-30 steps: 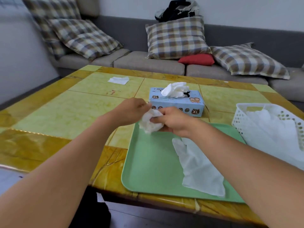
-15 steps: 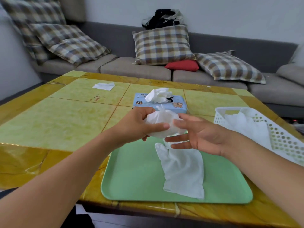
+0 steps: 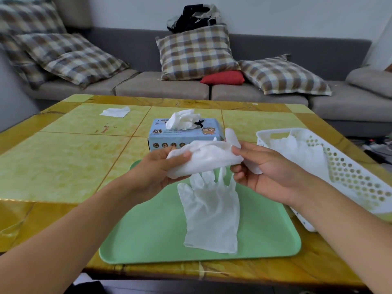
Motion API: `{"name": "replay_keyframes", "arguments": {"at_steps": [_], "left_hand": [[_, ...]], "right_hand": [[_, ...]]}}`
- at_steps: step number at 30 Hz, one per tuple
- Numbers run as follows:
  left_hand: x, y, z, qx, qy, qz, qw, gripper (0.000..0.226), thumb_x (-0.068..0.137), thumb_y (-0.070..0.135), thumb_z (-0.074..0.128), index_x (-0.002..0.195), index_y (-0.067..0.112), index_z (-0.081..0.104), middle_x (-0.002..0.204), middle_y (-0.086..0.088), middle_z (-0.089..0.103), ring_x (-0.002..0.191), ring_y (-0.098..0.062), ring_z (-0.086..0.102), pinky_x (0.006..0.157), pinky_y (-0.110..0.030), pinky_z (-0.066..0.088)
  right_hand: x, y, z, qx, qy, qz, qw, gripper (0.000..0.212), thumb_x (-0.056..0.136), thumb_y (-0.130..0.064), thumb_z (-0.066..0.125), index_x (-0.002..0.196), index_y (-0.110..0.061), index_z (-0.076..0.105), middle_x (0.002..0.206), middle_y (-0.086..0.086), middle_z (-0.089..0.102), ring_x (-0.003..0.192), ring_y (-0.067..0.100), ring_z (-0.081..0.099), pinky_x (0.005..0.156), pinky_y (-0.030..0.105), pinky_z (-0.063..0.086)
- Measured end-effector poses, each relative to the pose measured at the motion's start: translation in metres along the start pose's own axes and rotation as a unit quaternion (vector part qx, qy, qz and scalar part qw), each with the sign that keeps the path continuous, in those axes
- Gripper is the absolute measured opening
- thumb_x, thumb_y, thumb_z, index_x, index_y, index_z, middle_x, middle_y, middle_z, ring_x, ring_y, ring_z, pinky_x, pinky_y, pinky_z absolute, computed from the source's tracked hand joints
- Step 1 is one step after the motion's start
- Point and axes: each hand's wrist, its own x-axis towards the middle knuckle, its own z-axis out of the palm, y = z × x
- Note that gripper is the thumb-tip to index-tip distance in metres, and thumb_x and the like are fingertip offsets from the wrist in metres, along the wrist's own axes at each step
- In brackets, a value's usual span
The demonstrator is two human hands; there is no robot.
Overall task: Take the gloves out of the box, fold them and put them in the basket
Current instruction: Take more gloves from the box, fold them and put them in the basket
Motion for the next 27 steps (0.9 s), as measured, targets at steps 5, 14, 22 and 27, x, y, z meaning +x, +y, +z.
{"name": "replay_keyframes", "arguments": {"at_steps": [5,14,22,27], "left_hand": [[0.001,0.005,-0.006,-0.121,-0.069,-0.029,0.990,0.074,0.036,0.036,0.103,0.102,0.010,0.080,0.115,-0.012,0.073,0.097,-0.024,0.073,0.077,-0.035,0.062],[0.001,0.019,-0.013,-0.143,-0.037,-0.020,0.989,0.051,0.088,0.039,0.062,0.123,0.003,0.067,0.126,-0.016,0.069,0.116,-0.028,0.067,0.098,-0.045,0.053],[-0.004,0.025,-0.004,-0.054,-0.113,0.064,0.990,0.020,0.086,0.001,0.061,0.073,0.015,0.066,0.079,-0.007,0.068,0.071,-0.017,0.068,0.063,-0.027,0.058],[-0.005,0.024,0.008,-0.007,-0.157,0.130,0.979,0.028,0.080,-0.006,0.067,0.076,0.020,0.059,0.087,-0.005,0.067,0.078,-0.020,0.065,0.067,-0.027,0.058]], "right_hand": [[0.007,0.002,-0.005,0.045,0.037,-0.003,0.998,0.038,0.076,-0.024,0.075,0.112,-0.013,0.065,0.076,0.003,0.049,0.057,0.010,0.050,0.051,0.020,0.046],[0.006,0.009,-0.010,-0.056,-0.029,-0.007,0.998,0.018,0.075,0.000,0.078,0.071,-0.016,0.071,0.104,0.011,0.070,0.094,0.023,0.068,0.079,0.031,0.057],[0.007,0.017,0.006,-0.295,0.079,-0.111,0.946,0.062,0.056,-0.043,0.088,0.114,-0.035,0.067,0.125,-0.011,0.064,0.118,0.003,0.058,0.093,0.024,0.049],[0.001,0.019,0.025,-0.306,-0.023,-0.138,0.942,0.035,0.076,-0.031,0.081,0.107,-0.017,0.075,0.105,-0.007,0.077,0.103,0.007,0.070,0.086,0.020,0.054]]}}
